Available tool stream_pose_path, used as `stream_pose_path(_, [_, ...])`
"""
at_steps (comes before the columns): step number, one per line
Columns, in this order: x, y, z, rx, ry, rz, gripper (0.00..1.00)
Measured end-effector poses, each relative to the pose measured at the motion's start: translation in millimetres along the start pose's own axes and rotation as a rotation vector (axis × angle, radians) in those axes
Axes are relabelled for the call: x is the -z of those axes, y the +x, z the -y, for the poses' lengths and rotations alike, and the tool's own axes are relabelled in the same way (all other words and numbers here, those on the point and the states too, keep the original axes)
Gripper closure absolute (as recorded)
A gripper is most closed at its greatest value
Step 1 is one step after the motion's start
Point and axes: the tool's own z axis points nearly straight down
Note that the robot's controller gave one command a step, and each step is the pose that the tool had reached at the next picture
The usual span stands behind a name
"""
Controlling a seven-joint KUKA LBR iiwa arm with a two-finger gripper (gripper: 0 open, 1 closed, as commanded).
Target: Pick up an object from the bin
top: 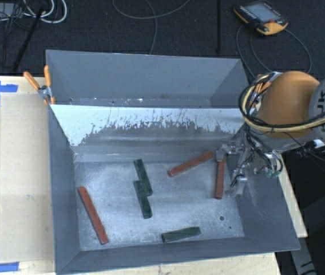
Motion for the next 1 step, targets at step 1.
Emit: stream_pose_path(1, [-15.3,-29.9,4.6,-0.14,-0.003,0.006,0.0])
